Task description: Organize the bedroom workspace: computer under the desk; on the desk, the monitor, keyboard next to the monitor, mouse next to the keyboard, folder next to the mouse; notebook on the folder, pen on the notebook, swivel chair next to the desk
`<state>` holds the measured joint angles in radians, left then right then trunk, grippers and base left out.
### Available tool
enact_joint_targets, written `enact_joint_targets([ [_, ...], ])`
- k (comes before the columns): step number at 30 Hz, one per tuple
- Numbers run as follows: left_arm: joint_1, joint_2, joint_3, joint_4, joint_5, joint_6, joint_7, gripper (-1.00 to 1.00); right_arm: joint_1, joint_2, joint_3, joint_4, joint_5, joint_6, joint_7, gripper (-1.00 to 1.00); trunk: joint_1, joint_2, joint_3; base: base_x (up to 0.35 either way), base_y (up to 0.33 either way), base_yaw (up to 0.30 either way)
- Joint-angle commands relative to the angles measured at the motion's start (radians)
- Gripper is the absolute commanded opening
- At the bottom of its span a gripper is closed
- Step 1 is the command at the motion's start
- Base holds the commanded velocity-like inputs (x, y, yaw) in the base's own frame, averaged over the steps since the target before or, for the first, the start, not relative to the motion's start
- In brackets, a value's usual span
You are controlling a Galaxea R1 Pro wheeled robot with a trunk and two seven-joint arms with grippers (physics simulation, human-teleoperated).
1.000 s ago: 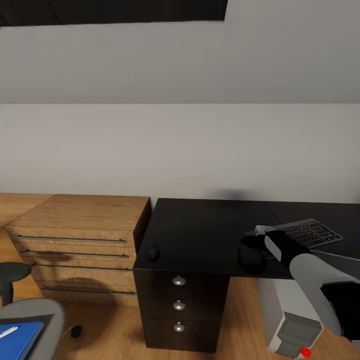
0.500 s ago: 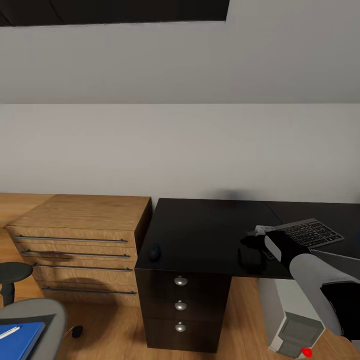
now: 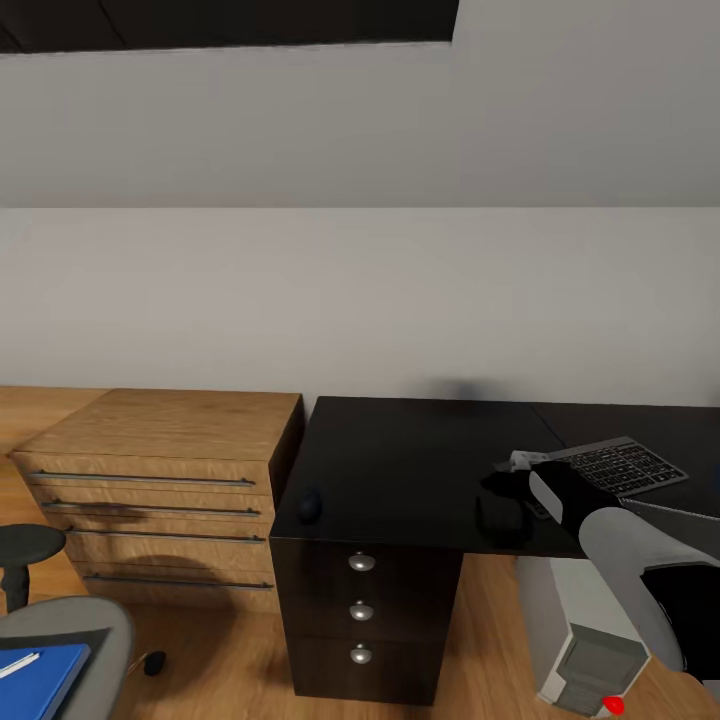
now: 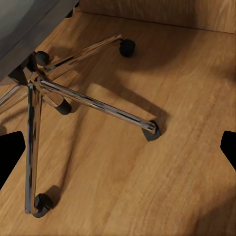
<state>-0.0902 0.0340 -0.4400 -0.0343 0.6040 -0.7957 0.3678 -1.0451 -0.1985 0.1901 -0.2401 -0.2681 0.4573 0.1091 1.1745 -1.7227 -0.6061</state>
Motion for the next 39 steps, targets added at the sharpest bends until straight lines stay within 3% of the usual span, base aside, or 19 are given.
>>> enact_joint_targets([
  [1, 0.000, 0.000, -0.009, -0.001, 0.002, 0.000, 0.008, 1.00, 0.000, -0.001, 0.006, 0.064, -0.018, 0.004, 0.001, 1.00, 0.000, 0.000, -0.001, 0.000, 0.000, 0.000],
  [3, 0.000, 0.000, -0.009, -0.001, 0.002, 0.000, 0.008, 1.00, 0.000, -0.001, 0.006, 0.064, -0.018, 0.003, 0.001, 1.00, 0.000, 0.000, -0.001, 0.000, 0.000, 0.000],
  [39, 0.000, -0.003, -0.012, -0.001, 0.002, 0.018, 0.006, 1.00, 0.000, 0.001, 0.006, 0.064, -0.016, -0.003, -0.002, 1.00, -0.138, 0.252, 0.112, 0.000, 0.000, 0.000],
])
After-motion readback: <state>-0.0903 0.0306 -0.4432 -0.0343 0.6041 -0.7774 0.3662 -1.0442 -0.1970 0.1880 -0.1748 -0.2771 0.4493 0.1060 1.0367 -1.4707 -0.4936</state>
